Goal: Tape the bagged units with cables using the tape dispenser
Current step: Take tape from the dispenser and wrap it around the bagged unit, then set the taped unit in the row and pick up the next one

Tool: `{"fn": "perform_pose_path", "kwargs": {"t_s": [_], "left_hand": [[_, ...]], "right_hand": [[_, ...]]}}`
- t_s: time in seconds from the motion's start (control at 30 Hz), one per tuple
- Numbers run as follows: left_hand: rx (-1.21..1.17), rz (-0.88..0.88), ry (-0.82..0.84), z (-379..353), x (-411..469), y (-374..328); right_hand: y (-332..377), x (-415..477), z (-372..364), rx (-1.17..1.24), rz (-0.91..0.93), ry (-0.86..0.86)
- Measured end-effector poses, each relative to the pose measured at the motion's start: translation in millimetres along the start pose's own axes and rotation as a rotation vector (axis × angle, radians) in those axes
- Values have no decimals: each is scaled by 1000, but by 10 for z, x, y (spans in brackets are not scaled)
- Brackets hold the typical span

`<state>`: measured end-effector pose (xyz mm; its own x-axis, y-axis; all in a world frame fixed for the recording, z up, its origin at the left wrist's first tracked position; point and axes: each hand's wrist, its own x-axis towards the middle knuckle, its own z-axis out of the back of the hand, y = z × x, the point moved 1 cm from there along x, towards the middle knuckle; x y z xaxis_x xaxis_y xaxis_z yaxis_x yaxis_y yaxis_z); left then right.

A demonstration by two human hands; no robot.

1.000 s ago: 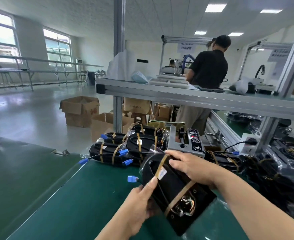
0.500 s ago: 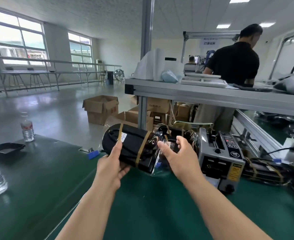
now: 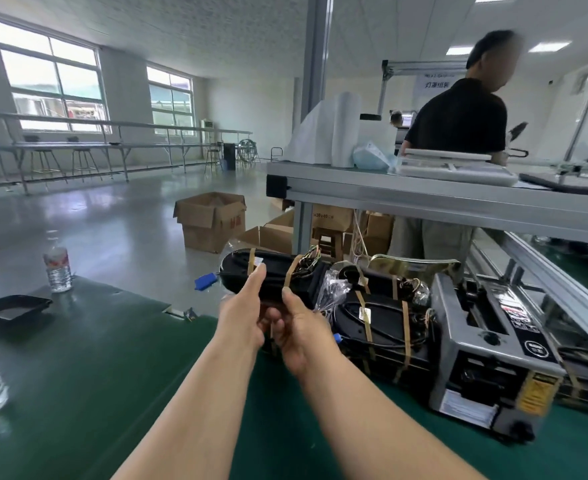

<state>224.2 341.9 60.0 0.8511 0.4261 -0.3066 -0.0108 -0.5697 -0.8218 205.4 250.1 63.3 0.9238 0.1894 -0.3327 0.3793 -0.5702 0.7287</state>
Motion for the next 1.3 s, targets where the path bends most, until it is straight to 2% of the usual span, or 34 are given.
{"fn": "perform_pose_path", "kwargs": {"t_s": [0.13,0.3,0.5,0.63,0.9,1.0,1.07,1.2,1.3], "left_hand": [[8,28,-38,-126,367,-18],[59,69,-105,-334,761,170],[204,134,-104,-471,1021,428],[375,138,-117,-477,1147,412],[850,-54,-187,-420,1190,361],[959,-77,-193,-407,1122,350],[915,-86,-205,-399,1040,376],[647,-128,-229,-361,705,413],[460,-253,-184,-317,313,478]], "right_hand": [[35,325,-121,103,-37,1],[81,698,-123,226,-61,-104],[56,927,33,221,-56,-187],[24,845,64,229,-56,-190],[48,475,121,120,-85,-159],[40,347,130,131,-77,-130],[56,269,157,159,-76,-116],[151,89,265,163,-86,-93],[232,-128,386,147,-85,-88]]}}
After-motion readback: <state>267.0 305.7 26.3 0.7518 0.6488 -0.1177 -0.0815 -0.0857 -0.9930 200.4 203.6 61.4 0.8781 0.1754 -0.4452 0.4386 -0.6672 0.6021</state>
